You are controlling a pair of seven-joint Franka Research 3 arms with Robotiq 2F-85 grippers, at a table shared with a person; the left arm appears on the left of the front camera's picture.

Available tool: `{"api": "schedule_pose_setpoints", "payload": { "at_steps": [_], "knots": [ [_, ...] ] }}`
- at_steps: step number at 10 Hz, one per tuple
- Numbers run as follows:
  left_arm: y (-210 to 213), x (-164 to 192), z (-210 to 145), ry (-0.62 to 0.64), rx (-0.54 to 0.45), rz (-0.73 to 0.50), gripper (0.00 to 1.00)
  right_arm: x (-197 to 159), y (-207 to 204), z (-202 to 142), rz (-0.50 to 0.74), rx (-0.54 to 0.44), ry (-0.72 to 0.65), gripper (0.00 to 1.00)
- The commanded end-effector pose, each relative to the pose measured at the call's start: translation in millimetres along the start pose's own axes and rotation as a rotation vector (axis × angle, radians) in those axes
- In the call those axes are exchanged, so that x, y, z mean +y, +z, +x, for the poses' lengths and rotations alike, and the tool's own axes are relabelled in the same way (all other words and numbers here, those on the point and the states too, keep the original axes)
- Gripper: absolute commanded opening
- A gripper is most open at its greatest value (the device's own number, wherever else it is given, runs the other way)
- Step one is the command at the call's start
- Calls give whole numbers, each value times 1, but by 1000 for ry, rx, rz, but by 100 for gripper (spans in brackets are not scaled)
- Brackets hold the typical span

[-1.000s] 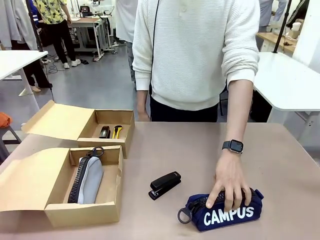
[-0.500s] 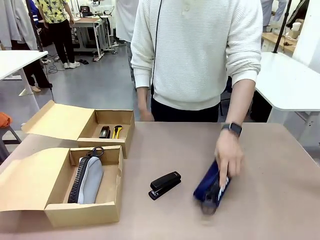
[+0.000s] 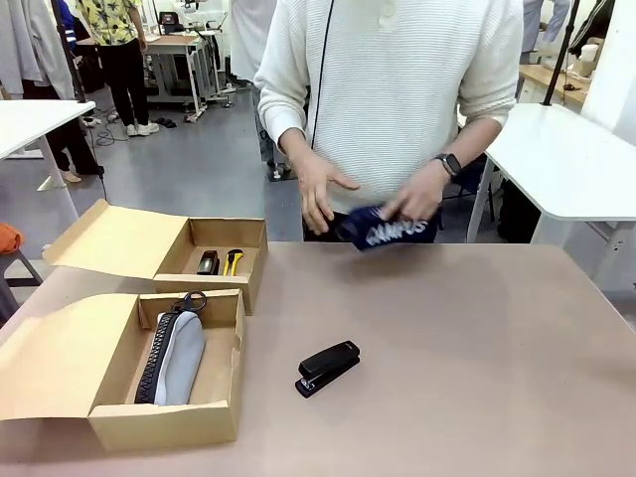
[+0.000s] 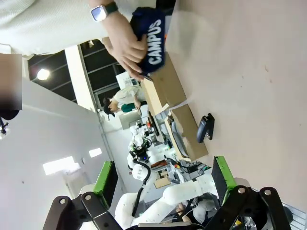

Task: Place items inside the box.
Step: Pick up a Pencil pouch or Stapler and place it inside the Mailer Box closest to the robot.

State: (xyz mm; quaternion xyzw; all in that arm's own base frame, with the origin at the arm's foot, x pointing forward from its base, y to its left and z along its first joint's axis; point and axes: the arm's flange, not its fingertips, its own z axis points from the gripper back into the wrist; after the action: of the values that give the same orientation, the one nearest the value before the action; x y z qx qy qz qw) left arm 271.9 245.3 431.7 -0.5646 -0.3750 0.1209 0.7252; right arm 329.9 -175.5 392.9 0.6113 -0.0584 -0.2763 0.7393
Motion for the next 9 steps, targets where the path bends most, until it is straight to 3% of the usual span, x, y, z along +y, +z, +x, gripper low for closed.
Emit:
{"api": "schedule_pose_setpoints", "payload": {
  "at_steps": [1, 3, 5, 6, 7, 9],
  "knots": [
    [-1, -1, 0, -19, -16, -21, 100, 3, 6, 1, -7, 12, 13, 100],
    [-1, -1, 0, -19, -16, -21, 100, 0, 0, 0, 0, 0, 0, 100],
    [-1, -1, 0, -19, -16, -21, 100, 41, -94, -37, -268, 188, 371, 100],
    [-1, -1, 0, -19, -16, -21, 100, 64, -143, -50, -347, 283, 455, 100],
    [-1, -1, 0, -19, -16, -21, 100, 78, -189, -64, -473, 278, 461, 100],
    [-1, -1, 0, -19, -16, -21, 100, 73, -271, -114, -668, 423, 580, 100]
  ]
}}
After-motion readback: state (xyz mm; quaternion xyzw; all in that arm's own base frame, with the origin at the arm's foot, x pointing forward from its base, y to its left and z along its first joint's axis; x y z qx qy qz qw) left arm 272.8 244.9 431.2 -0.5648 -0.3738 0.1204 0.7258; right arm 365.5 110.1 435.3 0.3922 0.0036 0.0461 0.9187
